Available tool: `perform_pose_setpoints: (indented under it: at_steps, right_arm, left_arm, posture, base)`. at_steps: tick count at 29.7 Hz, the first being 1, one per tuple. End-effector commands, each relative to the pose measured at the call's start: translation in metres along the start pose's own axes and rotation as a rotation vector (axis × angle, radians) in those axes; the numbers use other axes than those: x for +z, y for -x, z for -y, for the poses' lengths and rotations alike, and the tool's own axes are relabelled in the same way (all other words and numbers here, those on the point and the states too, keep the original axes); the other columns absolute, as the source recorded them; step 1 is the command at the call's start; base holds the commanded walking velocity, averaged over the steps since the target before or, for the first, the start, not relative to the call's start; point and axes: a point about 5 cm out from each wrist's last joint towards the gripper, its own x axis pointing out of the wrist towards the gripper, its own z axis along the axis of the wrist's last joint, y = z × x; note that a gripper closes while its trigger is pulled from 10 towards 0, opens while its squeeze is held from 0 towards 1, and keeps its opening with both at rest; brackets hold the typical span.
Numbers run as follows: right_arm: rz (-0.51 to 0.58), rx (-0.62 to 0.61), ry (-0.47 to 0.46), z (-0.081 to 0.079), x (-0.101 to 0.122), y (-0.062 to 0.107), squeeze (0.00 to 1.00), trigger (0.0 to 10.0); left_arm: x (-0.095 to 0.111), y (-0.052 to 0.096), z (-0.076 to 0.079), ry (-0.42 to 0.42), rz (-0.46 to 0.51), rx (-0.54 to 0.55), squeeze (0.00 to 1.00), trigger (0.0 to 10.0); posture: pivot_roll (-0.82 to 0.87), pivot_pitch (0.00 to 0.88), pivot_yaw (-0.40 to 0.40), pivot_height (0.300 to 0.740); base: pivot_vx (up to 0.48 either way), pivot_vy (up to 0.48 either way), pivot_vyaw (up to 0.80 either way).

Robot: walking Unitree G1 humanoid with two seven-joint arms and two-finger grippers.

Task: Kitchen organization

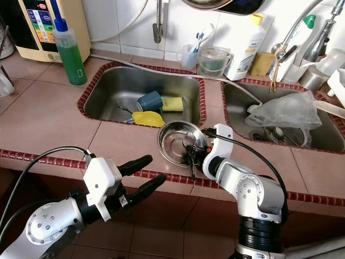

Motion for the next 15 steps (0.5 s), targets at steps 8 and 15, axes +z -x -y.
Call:
perform_pose_setpoints:
  at_steps: [8, 15]
  right_arm:
    - [-0.031, -0.007, -0.015, 0.0045, 0.0005, -0.0006, 0.0, 0.0]
    - [0.042, 0.041, -0.016, 0.0003, 0.0092, 0.0006, 0.0, 0.0]
  left_arm:
    - [0.008, -0.0011, 0.0004, -0.014, 0.022, -0.024, 0.0, 10.0]
    - [0.0087, -0.0017, -0.0006, -0.015, 0.024, -0.023, 0.0, 10.0]
  posture:
    - [0.04, 0.127, -0.087, 0.74]
    - [0.04, 0.121, -0.086, 0.74]
  base:
    - [0.0, 0.0, 0.0]
    - [0.0, 0.0, 0.0]
